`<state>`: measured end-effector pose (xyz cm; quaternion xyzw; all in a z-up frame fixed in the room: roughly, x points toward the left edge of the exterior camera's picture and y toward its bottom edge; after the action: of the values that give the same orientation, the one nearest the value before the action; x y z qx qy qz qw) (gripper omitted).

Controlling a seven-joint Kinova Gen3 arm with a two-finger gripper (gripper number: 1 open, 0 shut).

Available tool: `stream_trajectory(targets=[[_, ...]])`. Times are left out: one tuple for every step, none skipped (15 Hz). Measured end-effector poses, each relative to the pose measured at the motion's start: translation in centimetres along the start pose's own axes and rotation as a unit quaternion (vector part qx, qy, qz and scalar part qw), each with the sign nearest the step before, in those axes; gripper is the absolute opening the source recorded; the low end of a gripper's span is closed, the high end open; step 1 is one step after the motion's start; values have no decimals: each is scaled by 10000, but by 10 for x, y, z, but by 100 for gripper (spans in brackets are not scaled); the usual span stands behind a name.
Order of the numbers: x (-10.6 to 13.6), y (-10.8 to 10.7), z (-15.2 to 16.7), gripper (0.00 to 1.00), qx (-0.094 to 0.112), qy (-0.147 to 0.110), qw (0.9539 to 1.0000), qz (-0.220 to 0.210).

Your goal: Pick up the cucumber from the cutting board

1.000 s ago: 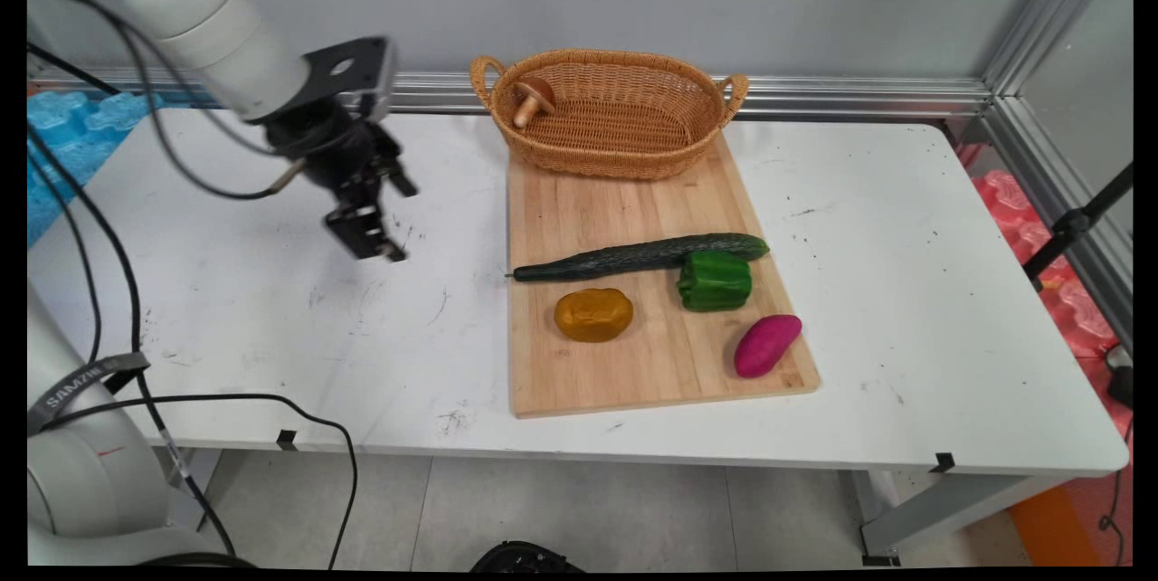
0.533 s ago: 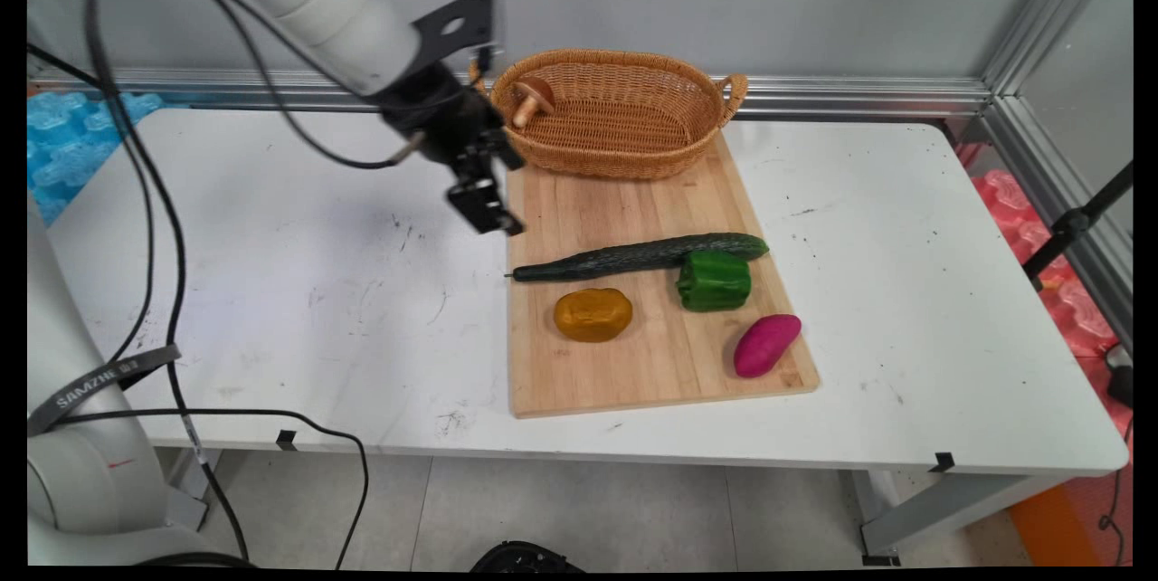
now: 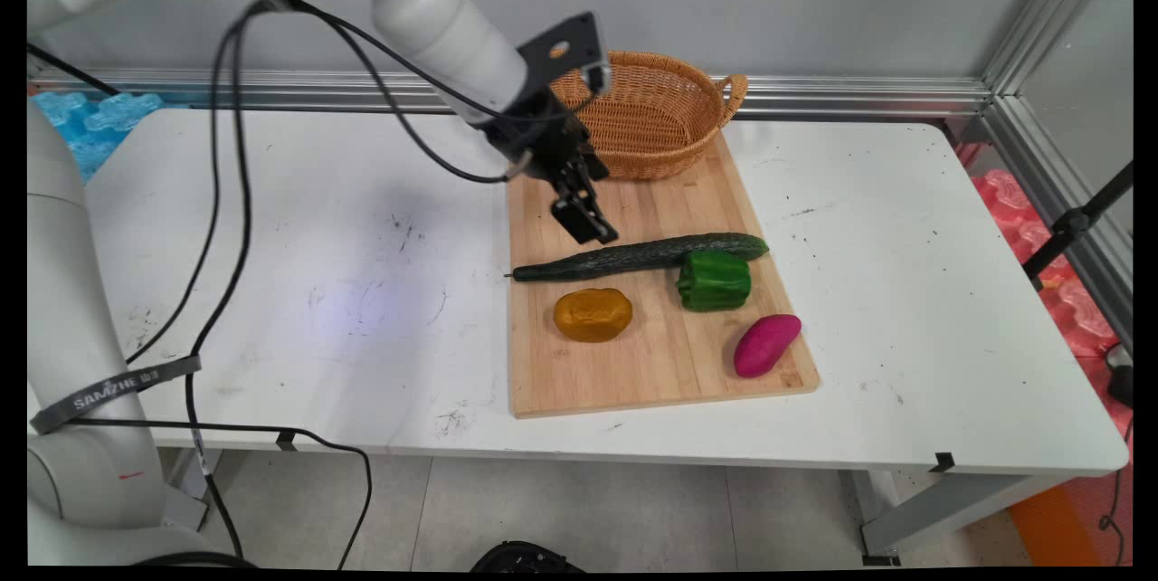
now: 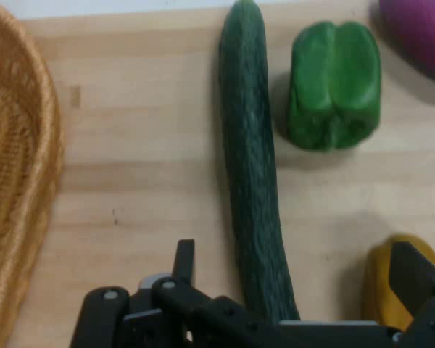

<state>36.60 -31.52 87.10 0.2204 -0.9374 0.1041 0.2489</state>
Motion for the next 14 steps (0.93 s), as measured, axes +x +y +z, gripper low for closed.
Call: stream_trajectory(targets=[[2, -1, 6, 100, -11, 4, 10000, -10], [3, -2, 16, 100, -23, 10, 10000, -28], [4, -3, 22, 100, -34, 12, 10000, -38], [6, -4, 31, 100, -47, 15, 10000, -54], [7, -6, 41, 100, -56, 14, 10000, -79], [8, -8, 51, 100, -57, 8, 9999, -105], [8, -11, 59, 100, -55, 4, 9999, -120], [9, -13, 68, 100, -52, -3, 9999, -139], [8, -16, 75, 100, -46, -8, 9999, -150], [8, -17, 82, 100, -42, -15, 9999, -159], [8, -19, 86, 100, -41, -20, 9999, -167], [8, -20, 92, 100, -45, -28, 9998, -179], [7, -21, 99, 100, -49, -40, 9998, -195], [5, -22, 103, 100, -52, -52, 9997, -212]])
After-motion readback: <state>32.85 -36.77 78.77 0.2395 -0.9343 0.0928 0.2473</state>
